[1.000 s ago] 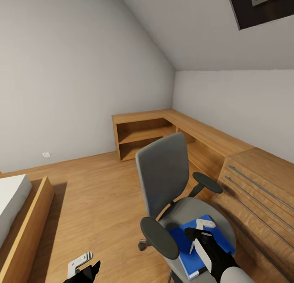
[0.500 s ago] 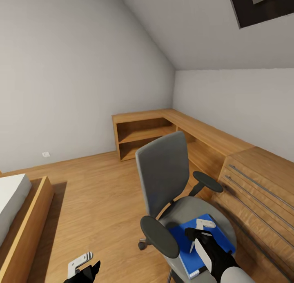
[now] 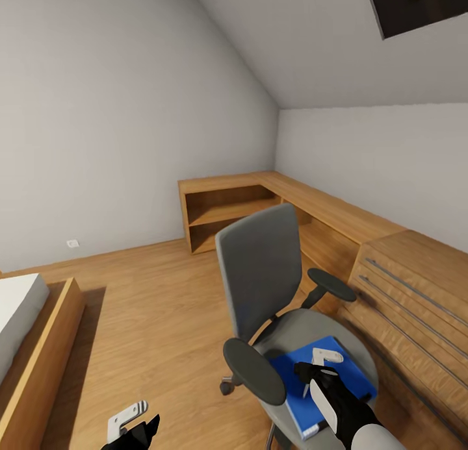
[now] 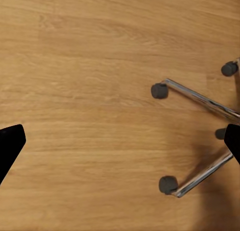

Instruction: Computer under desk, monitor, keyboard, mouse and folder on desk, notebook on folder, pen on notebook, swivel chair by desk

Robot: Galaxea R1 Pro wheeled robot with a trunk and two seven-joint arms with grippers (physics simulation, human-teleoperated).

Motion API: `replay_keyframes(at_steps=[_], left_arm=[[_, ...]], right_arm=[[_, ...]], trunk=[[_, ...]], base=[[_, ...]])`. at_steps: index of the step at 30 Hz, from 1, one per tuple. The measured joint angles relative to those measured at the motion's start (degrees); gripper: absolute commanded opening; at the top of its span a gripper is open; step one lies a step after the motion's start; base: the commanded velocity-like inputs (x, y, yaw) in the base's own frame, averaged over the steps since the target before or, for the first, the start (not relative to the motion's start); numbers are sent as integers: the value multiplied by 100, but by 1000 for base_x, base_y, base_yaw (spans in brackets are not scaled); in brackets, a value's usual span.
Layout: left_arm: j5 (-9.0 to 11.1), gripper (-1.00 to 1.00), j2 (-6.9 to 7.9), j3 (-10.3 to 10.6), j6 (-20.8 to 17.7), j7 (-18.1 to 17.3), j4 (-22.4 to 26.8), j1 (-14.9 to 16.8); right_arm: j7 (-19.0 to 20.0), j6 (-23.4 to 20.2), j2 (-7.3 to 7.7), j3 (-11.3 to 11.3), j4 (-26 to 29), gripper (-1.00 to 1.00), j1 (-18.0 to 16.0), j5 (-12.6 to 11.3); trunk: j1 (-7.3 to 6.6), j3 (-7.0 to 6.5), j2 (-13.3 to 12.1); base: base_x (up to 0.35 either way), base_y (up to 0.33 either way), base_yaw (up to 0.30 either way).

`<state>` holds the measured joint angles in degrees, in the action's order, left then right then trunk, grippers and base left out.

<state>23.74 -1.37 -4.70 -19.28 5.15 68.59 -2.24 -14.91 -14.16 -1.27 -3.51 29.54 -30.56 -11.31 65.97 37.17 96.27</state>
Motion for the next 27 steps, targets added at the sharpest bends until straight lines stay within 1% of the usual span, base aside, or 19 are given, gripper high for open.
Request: replay_keyframes(at_steps=[1,8,12,20,21,27], left_arm=[[0,100,0,-1,0,0,0,-1],[0,100,1,-6,0,0,0,0],[0,100,0,-6,0,0,-1,-1],[0,100,1,-6,0,0,-1,0],[0,100,1,-6,0,0,-1,0],[4,100,4,-6,0,0,-1,-1]], right_arm=[[1,1,0,-1,1,100,-1,2],[0,0,0,1,1,100,0,2],[-2,2,-2,-6,102,100,-4,-5],[2,2,-1,-3,106,100,-4,13],[2,4,-1,-3,106,-100,-4,15],[10,-4,-2,-6,106,-100,-4,0]], trunk=[[22,18,40],[23,18,42],[109,89,201],[110,89,203],[110,89,203],[110,89,203]], base=[[0,0,0],[0,0,0],[0,0,0],[0,0,0],[0,0,0],[0,0,0]])
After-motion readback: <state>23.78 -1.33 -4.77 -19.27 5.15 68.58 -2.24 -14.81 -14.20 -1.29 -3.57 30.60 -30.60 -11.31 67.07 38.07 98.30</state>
